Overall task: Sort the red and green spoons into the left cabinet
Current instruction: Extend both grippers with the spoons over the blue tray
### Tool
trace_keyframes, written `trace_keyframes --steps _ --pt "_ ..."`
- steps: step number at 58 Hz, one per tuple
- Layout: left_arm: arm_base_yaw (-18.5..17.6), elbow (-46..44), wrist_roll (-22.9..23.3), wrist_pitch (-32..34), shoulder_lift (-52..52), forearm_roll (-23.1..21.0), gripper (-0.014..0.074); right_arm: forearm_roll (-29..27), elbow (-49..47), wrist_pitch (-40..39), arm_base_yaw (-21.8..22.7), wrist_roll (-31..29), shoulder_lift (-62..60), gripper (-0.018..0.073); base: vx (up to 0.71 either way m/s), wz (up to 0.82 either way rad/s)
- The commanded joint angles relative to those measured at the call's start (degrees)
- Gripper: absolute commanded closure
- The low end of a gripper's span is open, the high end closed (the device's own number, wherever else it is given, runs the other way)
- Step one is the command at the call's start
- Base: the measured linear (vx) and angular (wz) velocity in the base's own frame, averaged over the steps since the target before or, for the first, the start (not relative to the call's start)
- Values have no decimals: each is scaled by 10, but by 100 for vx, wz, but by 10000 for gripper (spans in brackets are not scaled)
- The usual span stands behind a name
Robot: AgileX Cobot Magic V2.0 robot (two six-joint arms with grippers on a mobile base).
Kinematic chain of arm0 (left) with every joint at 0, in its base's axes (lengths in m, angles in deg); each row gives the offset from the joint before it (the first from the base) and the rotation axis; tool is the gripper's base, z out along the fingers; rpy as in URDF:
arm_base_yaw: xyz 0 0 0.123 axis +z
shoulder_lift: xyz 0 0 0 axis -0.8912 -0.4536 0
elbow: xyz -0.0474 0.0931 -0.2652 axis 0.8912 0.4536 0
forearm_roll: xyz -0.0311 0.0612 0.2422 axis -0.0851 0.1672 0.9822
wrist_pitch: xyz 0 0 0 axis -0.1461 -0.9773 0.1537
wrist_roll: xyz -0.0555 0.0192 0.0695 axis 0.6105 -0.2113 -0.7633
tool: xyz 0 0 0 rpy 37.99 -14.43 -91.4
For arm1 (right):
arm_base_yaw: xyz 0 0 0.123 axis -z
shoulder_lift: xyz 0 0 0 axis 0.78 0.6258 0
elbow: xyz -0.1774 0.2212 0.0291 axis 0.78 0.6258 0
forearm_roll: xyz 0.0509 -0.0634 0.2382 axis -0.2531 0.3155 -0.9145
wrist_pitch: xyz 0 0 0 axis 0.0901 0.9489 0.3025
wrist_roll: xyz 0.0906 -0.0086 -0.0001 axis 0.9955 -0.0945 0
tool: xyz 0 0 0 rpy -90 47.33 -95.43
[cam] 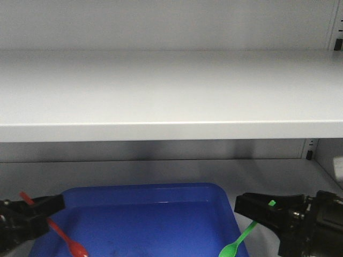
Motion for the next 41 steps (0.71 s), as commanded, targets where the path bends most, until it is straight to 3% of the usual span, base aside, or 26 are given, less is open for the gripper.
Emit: trace_keyframes --steps 1,11,20,28,41 --pt "-16 -22 -37 -16 -16 -79 597 -50 -20 31 3 -9 6 562 0 0" --pt "-26 -22 -101 -79 -58 -177 597 -50 -20 40 3 -15 43 562 0 0" --pt "-26 -40 -101 -124 -85 -176 597 -50 -42 107 3 -13 76 562 0 0" --pt "-26 -59 -101 -124 -87 -176 597 -50 -70 124 -2 -3 98 562 0 0" --pt "-26 -73 -101 -123 -87 -175 597 -50 -110 70 -82 -9 146 562 0 0"
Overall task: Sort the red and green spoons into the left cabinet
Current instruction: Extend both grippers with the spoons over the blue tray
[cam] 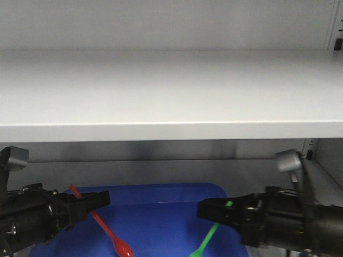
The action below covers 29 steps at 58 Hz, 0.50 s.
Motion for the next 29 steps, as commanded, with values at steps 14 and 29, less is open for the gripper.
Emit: trace_keyframes --steps 14,29 --pt "-5 -21 0 6 11 -35 596 -54 -72 -49 -61 -5 40 561 0 0" --pt "-5 -21 -4 9 11 -29 527 -54 -73 -69 -61 -7 42 461 0 0"
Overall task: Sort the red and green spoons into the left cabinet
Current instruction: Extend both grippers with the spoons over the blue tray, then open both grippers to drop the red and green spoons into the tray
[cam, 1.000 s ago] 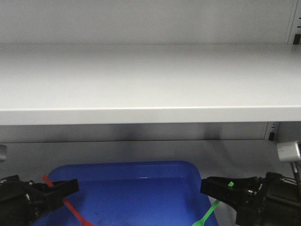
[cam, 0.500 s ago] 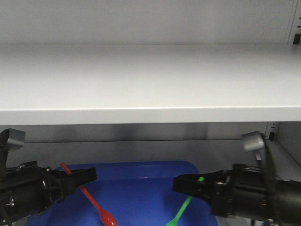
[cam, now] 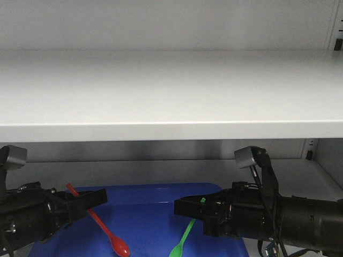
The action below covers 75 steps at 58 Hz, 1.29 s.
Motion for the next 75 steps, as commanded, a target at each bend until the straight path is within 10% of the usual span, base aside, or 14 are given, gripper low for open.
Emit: trace_keyframes --steps 1,12,26,51,75 --pt "-5 -21 -7 -9 11 -28 513 -53 -20 14 -1 -5 -16 447 0 0" --pt "-5 -21 -41 -6 11 37 307 -53 -20 8 -1 -13 -16 183 0 0" --pt "-5 -23 -199 43 11 75 79 -53 -20 3 -1 -173 -16 -83 0 0" --pt "-5 -23 -394 128 13 75 62 -53 -20 -71 1 -316 -16 10 0 0" --pt "-5 -20 -386 157 14 75 104 -50 -20 -86 1 -323 -16 117 0 0"
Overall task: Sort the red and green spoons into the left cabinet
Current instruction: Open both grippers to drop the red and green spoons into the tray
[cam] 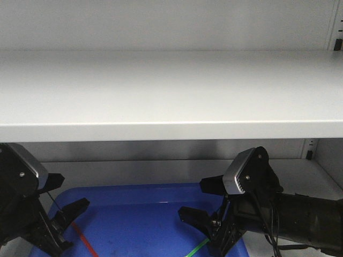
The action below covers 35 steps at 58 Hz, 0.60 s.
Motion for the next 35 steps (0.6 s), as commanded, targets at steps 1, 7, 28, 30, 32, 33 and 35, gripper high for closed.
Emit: trace_keyframes --steps 1,7,28,30,32,33,35 --pt "-5 -17 43 0 15 -15 120 -45 -20 17 1 11 -16 132 0 0" --pt "-5 4 95 0 30 -15 255 -37 -20 17 1 49 -24 284 0 0" --pt "-5 65 104 -1 151 -20 601 132 -20 17 1 240 -83 562 0 0" --pt "-5 70 106 -1 167 -20 601 150 -20 17 1 260 -91 562 0 0" --pt "-5 77 112 -1 185 -20 601 166 -20 17 1 278 -99 562 0 0" --pt "-5 81 117 1 192 -20 601 176 -20 17 1 288 -103 562 0 0" --pt "-5 91 124 2 212 -20 600 187 -20 17 1 301 -112 562 0 0"
